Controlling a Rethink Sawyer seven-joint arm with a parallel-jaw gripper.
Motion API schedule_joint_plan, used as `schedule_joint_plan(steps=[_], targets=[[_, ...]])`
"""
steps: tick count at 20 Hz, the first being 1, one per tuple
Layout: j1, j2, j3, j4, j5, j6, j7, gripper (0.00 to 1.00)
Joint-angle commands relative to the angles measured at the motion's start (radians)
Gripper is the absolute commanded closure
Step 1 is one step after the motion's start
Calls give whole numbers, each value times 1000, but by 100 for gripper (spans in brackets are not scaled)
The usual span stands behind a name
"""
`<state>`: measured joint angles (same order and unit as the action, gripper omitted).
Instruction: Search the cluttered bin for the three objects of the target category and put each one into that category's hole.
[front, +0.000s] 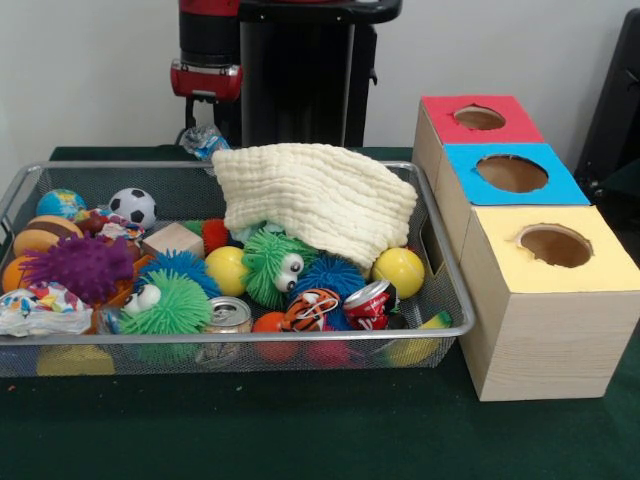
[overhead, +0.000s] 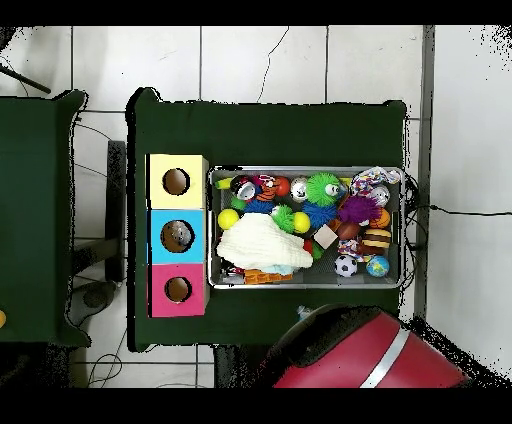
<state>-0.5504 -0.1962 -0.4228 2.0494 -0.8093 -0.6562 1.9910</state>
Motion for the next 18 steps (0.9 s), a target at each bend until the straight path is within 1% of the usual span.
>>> schedule_joint_plan(steps=[1,8,12,13,15,18], targets=[[18,53,44,-164,81,-114,-7,0],[36,51,34,-163,99,-132,-16,0],[31,50,37,-161,94,-149,-12,0],[31,48,38,-162,89,-144,-7,100],[34,47,37,-161,91,-138,-5,100],[34,49,36,-162,93,-155,-10,100]])
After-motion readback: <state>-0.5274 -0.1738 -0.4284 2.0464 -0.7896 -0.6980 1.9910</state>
